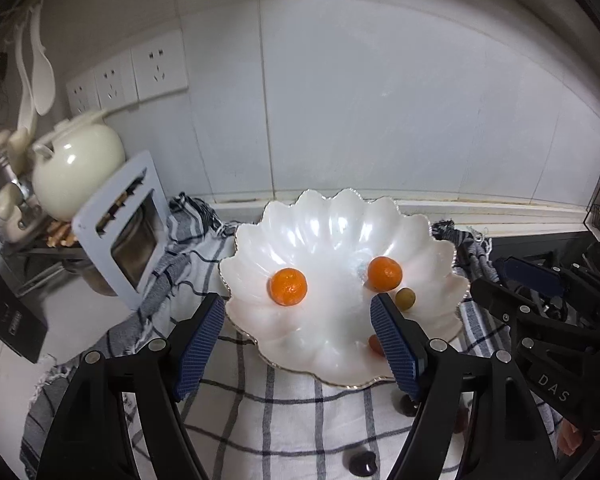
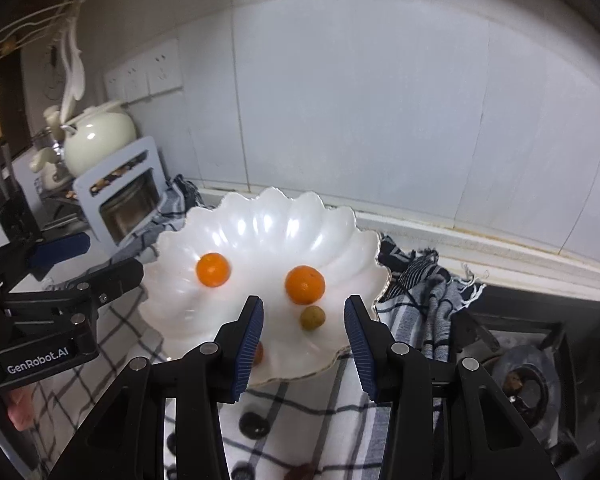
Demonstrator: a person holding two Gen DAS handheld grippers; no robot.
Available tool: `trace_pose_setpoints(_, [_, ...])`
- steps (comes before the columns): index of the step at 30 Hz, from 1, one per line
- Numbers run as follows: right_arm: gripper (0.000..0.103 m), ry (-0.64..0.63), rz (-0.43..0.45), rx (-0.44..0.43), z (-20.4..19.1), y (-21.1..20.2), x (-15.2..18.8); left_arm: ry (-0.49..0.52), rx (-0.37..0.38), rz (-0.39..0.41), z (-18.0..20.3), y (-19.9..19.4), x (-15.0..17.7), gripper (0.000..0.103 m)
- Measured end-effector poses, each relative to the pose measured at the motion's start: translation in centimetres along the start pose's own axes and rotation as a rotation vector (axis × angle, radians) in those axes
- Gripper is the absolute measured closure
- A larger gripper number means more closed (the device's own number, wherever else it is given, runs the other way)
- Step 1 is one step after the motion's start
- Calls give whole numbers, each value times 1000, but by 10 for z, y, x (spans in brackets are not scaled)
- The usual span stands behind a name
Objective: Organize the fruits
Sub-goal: 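Withdraw both tools from the bowl back over the cloth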
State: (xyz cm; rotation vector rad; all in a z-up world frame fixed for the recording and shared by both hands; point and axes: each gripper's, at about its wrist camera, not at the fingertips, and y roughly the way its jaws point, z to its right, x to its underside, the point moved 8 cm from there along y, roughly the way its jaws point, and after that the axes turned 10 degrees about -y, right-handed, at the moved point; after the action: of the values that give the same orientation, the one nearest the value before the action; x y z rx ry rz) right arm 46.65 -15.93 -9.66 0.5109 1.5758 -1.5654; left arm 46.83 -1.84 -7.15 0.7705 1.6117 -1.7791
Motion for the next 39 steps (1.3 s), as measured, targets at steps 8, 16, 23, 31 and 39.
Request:
trace_pose_setpoints(8, [59,-42,78,-18,-7,-39,1,-25,-31,68,2,-45,13,28])
trace_pose_setpoints(16, [59,-79,143,-47,-8,-70,11,-88,-85,129,1,-89,32,28])
trace_pose_setpoints(23, [59,-113,167,-78,-7,-83,28,-129,-135,139,6,-114,63,28])
trace_pose_setpoints(31, [59,-140,149,-122,-12,-90,62,-131,-171,130,15,-125,99,28])
trace_pose_setpoints(39, [59,-172,124,-183,-23,-88,87,-153,-176,87,19,-122,133,28])
